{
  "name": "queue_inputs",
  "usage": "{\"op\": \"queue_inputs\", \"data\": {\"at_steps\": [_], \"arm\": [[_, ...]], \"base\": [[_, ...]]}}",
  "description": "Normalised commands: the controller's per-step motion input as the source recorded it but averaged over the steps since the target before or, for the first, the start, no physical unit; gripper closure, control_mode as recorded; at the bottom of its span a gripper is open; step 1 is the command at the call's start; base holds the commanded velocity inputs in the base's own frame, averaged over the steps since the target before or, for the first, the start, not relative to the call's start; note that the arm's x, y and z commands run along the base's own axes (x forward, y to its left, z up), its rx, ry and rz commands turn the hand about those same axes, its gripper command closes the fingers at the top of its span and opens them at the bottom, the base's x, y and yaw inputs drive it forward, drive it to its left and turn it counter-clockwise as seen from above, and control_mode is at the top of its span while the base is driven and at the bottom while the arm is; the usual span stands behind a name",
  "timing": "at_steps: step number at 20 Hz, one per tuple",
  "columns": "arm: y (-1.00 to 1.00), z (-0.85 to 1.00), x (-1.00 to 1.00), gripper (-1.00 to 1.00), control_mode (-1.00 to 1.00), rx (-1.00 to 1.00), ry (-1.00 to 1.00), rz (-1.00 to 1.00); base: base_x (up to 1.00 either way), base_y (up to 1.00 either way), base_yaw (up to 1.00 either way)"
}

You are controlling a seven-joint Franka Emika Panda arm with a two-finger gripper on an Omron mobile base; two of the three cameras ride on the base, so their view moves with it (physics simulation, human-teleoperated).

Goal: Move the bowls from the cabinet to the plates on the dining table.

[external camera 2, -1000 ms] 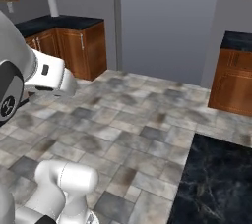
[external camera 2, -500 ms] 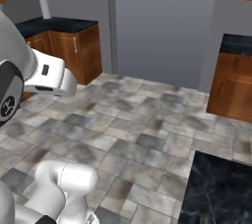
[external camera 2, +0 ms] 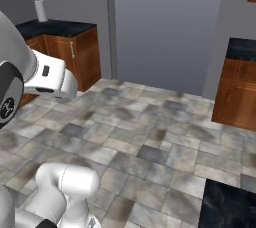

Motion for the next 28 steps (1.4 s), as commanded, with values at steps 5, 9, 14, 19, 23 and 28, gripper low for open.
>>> {"op": "queue_inputs", "data": {"at_steps": [5, 9, 14, 19, 23, 28], "arm": [[0.0, 0.0, 0.0, -1.0, 1.0, 0.0, 0.0, 0.0], [0.0, 0.0, 0.0, -1.0, 1.0, 0.0, 0.0, 0.0], [0.0, 0.0, 0.0, -1.0, 1.0, 0.0, 0.0, 0.0], [0.0, 0.0, 0.0, -1.0, 1.0, 0.0, 0.0, 0.0], [0.0, 0.0, 0.0, -1.0, 1.0, 0.0, 0.0, 0.0], [0.0, 0.0, 0.0, -1.0, 1.0, 0.0, 0.0, 0.0]], "base": [[0.57, 0.33, 0.0], [0.59, 0.3, 0.0], [0.61, 0.27, 0.0], [0.57, 0.33, 0.01], [0.62, 0.19, 0.0], [0.62, 0.14, 0.0]]}}
